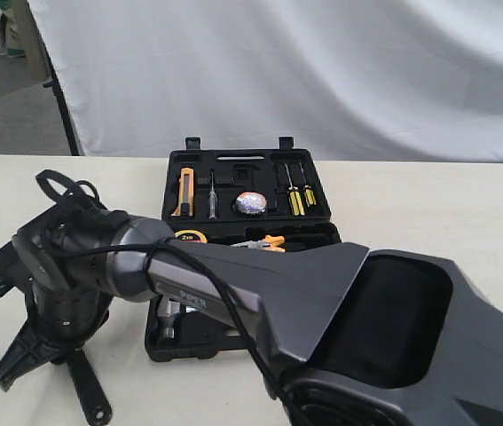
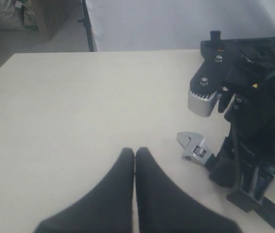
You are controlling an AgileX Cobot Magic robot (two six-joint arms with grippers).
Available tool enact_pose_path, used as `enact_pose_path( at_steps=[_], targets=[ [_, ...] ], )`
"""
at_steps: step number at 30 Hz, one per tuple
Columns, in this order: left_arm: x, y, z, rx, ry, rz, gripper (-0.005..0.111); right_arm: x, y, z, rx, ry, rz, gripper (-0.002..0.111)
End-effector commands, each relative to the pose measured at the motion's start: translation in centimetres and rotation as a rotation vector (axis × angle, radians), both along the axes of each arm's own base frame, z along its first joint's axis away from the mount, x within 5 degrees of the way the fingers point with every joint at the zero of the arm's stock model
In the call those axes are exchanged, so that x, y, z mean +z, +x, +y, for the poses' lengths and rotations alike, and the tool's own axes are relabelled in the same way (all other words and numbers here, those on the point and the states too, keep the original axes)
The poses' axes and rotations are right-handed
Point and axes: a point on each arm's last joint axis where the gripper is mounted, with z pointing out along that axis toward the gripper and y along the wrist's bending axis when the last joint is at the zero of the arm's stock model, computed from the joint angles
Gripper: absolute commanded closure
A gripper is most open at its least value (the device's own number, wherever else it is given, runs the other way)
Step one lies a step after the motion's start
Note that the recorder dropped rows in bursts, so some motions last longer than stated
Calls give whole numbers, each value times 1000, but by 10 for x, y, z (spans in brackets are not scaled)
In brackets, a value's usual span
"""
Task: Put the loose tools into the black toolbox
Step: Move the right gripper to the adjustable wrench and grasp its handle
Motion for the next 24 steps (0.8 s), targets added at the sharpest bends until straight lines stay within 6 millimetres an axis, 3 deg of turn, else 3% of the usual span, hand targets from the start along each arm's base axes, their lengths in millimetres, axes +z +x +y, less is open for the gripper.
enact_pose_path(
  at_steps=[1, 10, 24],
  targets=[
    [2, -1, 1, 26, 2, -13, 106, -16, -21, -13, 77, -209, 97, 109],
    [2, -1, 1, 26, 2, -13, 106, -14, -25, -24, 419, -320, 84, 109],
    [2, -1, 1, 26, 2, -13, 106, -15, -25, -24, 392, -319, 90, 109]
  ],
)
